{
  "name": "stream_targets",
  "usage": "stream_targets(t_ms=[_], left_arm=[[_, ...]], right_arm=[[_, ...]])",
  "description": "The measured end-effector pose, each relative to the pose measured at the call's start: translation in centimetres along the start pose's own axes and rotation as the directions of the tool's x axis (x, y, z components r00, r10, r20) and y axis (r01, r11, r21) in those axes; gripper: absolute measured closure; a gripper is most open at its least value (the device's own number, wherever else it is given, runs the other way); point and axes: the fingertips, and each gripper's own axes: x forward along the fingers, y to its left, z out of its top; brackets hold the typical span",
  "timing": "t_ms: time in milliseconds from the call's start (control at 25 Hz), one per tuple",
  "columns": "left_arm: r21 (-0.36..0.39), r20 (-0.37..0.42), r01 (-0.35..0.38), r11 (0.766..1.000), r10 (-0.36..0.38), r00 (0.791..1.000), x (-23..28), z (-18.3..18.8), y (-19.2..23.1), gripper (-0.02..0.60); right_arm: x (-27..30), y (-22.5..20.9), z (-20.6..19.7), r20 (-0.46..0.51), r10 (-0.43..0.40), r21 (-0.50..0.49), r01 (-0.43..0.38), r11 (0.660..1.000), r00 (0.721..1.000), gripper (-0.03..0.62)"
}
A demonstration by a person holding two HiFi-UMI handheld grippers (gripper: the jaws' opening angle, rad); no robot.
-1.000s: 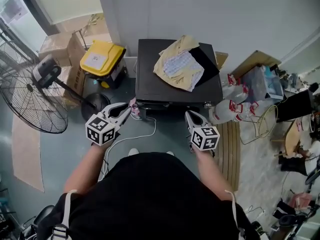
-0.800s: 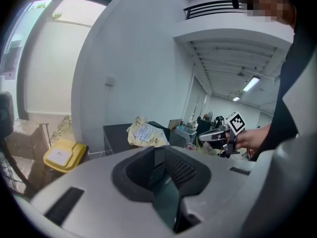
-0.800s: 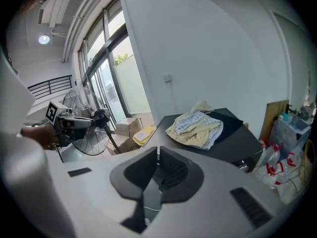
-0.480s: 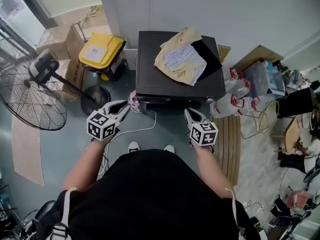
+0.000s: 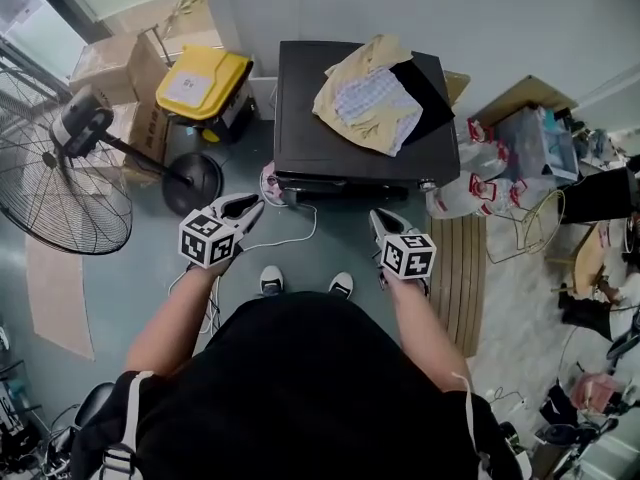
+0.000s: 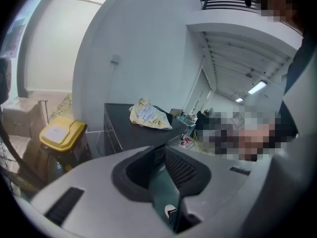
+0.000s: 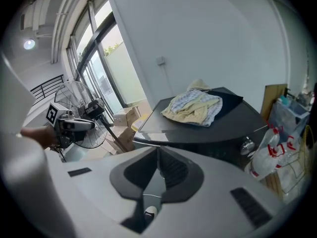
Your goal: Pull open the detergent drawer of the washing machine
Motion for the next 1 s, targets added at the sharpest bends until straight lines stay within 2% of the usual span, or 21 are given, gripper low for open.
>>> stream_targets(t_ms=[400, 600, 840, 1000], left_arm=[[-0.062, -0.073, -0.022, 0.998, 0.017, 0.997, 2.5, -4.3, 2.1, 0.509], [-0.091, -0.094, -0.025, 0.996, 0.016, 0.995, 3.7, -5.7, 3.0, 0.509], [-0.114, -0.110, -0.026, 0.993, 0.013, 0.994, 5.5, -8.3, 4.0, 0.509], [-0.149, -0.111, -0.007, 0.989, -0.010, 0.994, 6.5, -9.9, 3.8, 0.508]], right_arm=[[3.1, -0.6, -3.4, -0.052, 0.048, 0.149, -0.040, 0.988, 0.997, 0.576], [4.8, -0.3, -4.5, -0.081, 0.062, 0.164, -0.048, 0.985, 0.995, 0.576], [7.1, 0.6, -5.8, -0.099, 0.116, 0.231, -0.091, 0.969, 0.988, 0.576], [8.3, 0.6, -6.7, -0.111, 0.130, 0.221, -0.103, 0.970, 0.985, 0.574]])
